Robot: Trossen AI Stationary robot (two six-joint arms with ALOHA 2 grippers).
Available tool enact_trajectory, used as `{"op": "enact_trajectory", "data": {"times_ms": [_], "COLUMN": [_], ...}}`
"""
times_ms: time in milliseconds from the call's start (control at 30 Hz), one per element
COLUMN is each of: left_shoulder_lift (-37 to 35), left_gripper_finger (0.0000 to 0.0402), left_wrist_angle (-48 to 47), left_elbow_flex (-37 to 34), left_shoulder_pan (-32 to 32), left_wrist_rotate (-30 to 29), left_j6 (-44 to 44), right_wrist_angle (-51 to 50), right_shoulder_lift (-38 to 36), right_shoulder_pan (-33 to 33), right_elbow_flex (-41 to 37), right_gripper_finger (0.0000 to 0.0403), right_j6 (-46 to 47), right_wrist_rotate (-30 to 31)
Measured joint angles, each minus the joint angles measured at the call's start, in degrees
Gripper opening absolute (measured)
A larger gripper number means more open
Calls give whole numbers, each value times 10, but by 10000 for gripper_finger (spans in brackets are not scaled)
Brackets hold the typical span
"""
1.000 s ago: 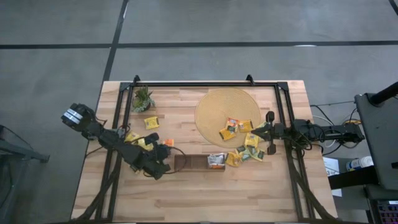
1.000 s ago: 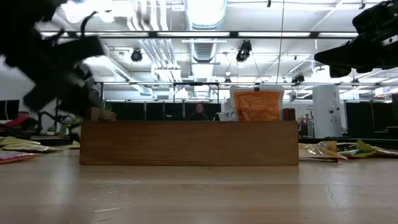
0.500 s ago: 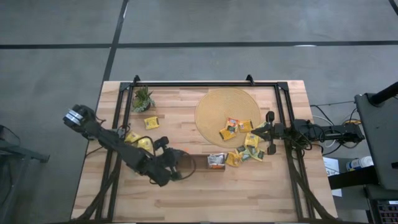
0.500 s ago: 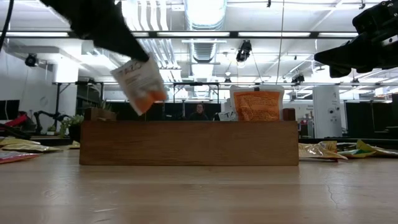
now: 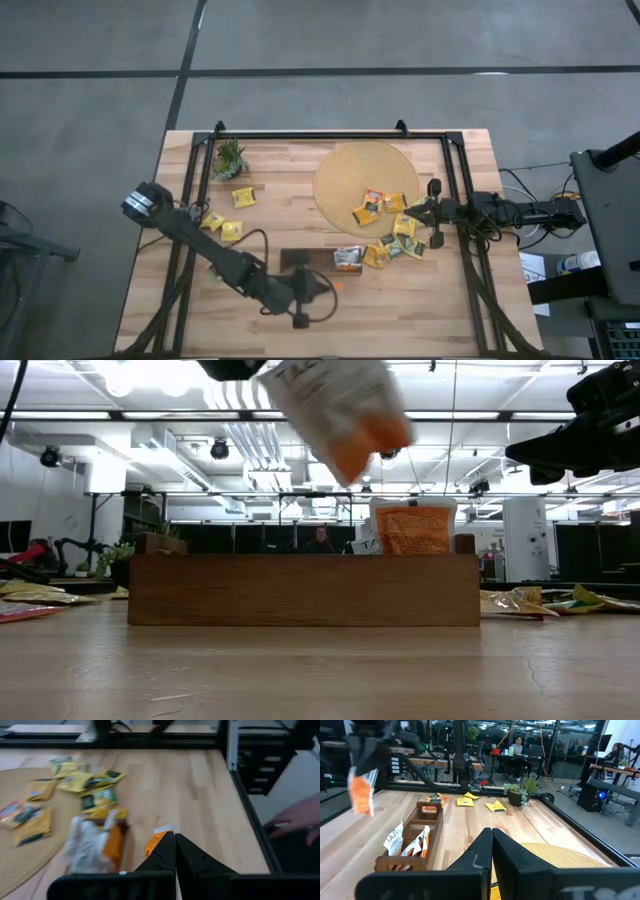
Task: Pick & Place Tea
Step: Put the white tea bag into the right section of the wooden organizer
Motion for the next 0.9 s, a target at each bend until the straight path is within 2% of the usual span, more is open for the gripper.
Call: {"op": "enact_trajectory", "data": {"times_ms": [300, 467, 600, 900], "left_shoulder_lift": [123, 148, 149, 149], "left_gripper_finger": [0, 0, 0, 0], "left_wrist_angle": [-9, -76, -121, -124], "left_elbow_flex": [115, 166, 178, 163], "left_shoulder_pan": [28, 31, 29, 31], "left_wrist_rotate": [8, -9, -44, -139], "left_j6": [93, 106, 95, 94], "right_wrist_angle": [0, 0, 0, 0], "right_shoulder_lift": [0, 0, 0, 0], "right_shoulder_pan": [0, 0, 0, 0], "right_elbow_flex": [0, 0, 0, 0], "right_gripper_finger": [9, 9, 9, 9], "right_j6": [0, 0, 0, 0], "right_wrist_rotate": [0, 0, 0, 0]}}
